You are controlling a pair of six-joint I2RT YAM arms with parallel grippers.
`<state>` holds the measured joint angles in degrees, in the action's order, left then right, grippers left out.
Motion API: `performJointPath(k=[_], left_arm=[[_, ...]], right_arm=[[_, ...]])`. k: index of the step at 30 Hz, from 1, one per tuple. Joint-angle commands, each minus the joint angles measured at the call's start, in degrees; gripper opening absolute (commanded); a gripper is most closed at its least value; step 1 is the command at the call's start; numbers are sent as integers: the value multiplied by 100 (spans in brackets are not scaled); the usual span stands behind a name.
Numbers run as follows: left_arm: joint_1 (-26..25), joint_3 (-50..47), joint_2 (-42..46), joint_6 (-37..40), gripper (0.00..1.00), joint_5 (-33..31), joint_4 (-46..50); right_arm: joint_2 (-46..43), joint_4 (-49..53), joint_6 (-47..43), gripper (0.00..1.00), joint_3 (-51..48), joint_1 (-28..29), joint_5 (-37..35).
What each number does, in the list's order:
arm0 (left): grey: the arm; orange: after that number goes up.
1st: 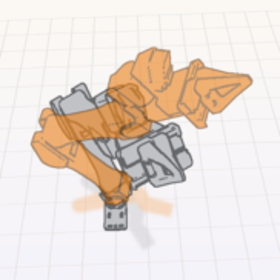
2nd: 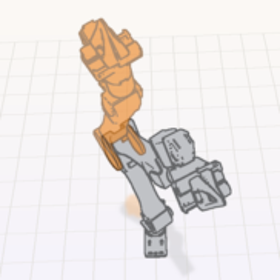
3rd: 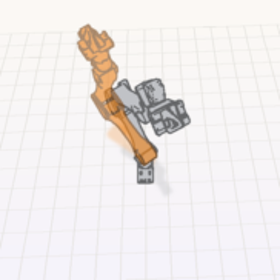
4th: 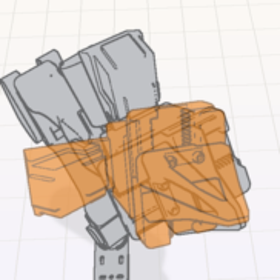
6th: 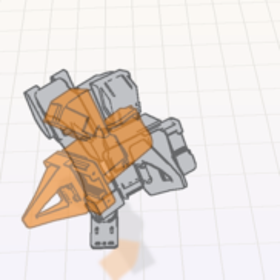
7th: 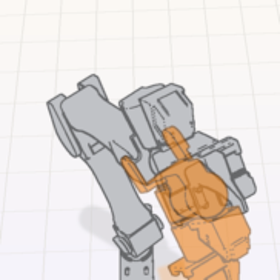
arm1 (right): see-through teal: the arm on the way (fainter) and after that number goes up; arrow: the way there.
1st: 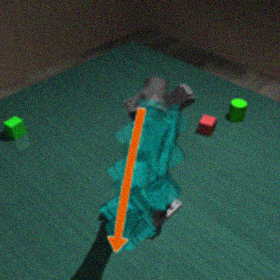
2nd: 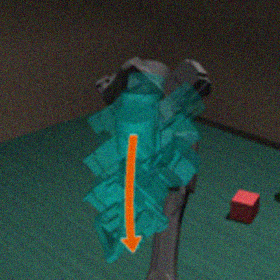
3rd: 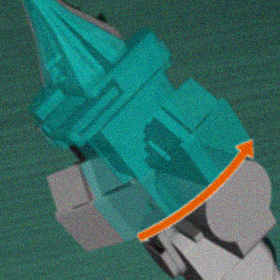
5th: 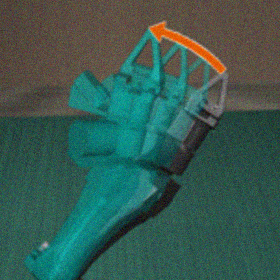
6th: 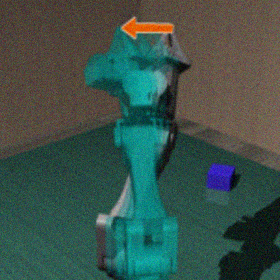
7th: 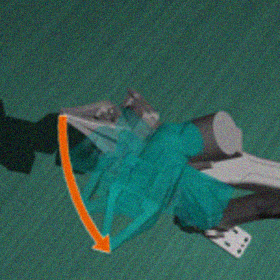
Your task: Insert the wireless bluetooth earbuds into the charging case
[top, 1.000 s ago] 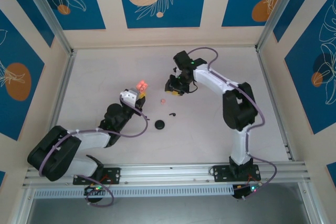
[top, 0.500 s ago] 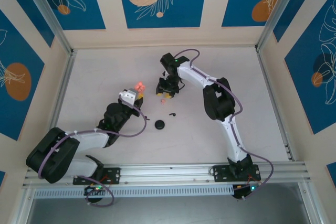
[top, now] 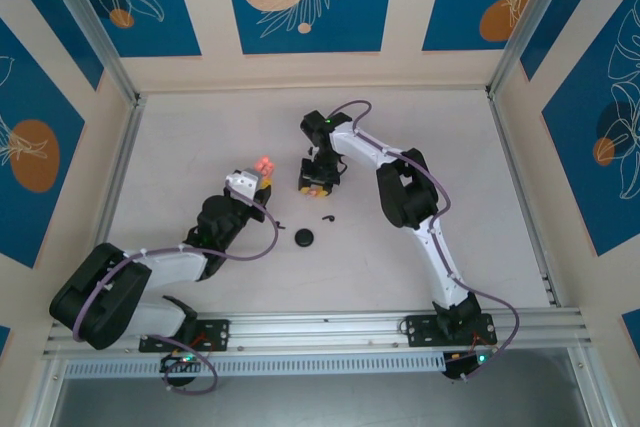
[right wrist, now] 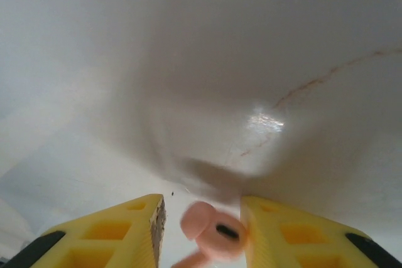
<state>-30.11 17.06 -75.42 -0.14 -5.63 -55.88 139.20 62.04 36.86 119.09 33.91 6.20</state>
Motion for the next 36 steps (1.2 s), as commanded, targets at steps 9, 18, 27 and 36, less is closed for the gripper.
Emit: performJointPath(k=[9, 18, 27, 36], left_arm=[[74, -45, 94, -74, 14, 54, 5], [75, -45, 88, -91, 15, 79, 7], [75, -45, 94, -92, 15, 88, 7], [75, -45, 89, -100, 15, 88, 7]], right_arm=[[156, 194, -41, 24, 77, 98, -109], [-42, 324, 44, 36, 11, 202, -80], [-86, 388, 215, 34, -217, 309, -257], [-130, 452, 216, 28, -306, 395, -316]])
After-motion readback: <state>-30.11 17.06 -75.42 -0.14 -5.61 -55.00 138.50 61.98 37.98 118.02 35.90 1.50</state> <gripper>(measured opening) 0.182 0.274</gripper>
